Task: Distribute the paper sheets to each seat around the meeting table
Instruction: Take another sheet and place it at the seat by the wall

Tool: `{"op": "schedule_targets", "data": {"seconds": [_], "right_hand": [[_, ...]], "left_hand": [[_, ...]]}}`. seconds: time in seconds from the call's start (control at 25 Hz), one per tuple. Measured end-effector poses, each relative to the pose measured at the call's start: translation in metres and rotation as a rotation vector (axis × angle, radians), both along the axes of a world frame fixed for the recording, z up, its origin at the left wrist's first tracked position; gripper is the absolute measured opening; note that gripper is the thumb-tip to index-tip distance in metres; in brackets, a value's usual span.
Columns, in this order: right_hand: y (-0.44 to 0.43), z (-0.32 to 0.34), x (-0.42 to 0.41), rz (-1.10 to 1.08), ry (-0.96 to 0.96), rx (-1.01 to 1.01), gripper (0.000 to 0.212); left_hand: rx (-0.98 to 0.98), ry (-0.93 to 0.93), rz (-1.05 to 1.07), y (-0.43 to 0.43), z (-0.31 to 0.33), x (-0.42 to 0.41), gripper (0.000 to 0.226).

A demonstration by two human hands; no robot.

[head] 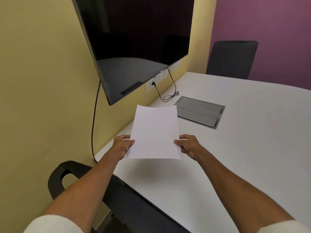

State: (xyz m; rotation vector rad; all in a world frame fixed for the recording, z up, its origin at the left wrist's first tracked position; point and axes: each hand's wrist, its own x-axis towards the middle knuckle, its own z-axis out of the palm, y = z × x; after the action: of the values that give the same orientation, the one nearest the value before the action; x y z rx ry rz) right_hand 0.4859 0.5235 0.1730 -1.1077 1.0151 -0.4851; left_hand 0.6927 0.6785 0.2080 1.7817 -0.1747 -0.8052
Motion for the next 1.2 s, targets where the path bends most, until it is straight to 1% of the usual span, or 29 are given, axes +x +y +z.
{"op": "schedule_targets", "data": {"seconds": [0.16, 0.28, 0.4, 0.48, 0.56, 0.68, 0.8, 0.92, 0.96, 1.04, 1.2], "right_hand": [[-0.003, -0.019, 0.004, -0.059, 0.004, 0.051, 0.018], [-0.004, -0.035, 0.009, -0.131, 0.010, 0.081, 0.025], [0.000, -0.047, 0.009, -0.181, 0.020, 0.098, 0.023], [0.009, -0.058, 0.012, -0.305, 0.032, 0.107, 0.017], [0.013, -0.060, 0.008, -0.329, 0.050, 0.101, 0.016], [0.021, -0.077, 0.012, -0.444, 0.113, 0.093, 0.020], [0.027, -0.090, 0.012, -0.446, 0.181, 0.104, 0.019], [0.030, -0.107, 0.015, -0.474, 0.225, 0.115, 0.018], [0.031, -0.115, 0.017, -0.474, 0.235, 0.117, 0.018], [0.026, -0.130, 0.021, -0.503, 0.271, 0.109, 0.016], [0.024, -0.156, 0.025, -0.540, 0.358, 0.106, 0.022]], "left_hand": [[0.033, 0.021, -0.050, -0.021, -0.015, 0.014, 0.027], [0.058, 0.009, -0.111, -0.040, -0.026, 0.029, 0.032], [0.062, 0.009, -0.177, -0.057, -0.035, 0.039, 0.035], [0.091, 0.030, -0.313, -0.071, -0.048, 0.050, 0.036], [0.094, 0.042, -0.365, -0.077, -0.056, 0.051, 0.036], [0.150, 0.060, -0.512, -0.086, -0.078, 0.062, 0.022], [0.189, 0.061, -0.585, -0.093, -0.095, 0.067, 0.024], [0.237, 0.067, -0.619, -0.101, -0.120, 0.072, 0.021], [0.243, 0.071, -0.624, -0.103, -0.128, 0.072, 0.023], [0.261, 0.060, -0.642, -0.112, -0.147, 0.073, 0.033], [0.287, 0.003, -0.656, -0.121, -0.179, 0.073, 0.035]]}}
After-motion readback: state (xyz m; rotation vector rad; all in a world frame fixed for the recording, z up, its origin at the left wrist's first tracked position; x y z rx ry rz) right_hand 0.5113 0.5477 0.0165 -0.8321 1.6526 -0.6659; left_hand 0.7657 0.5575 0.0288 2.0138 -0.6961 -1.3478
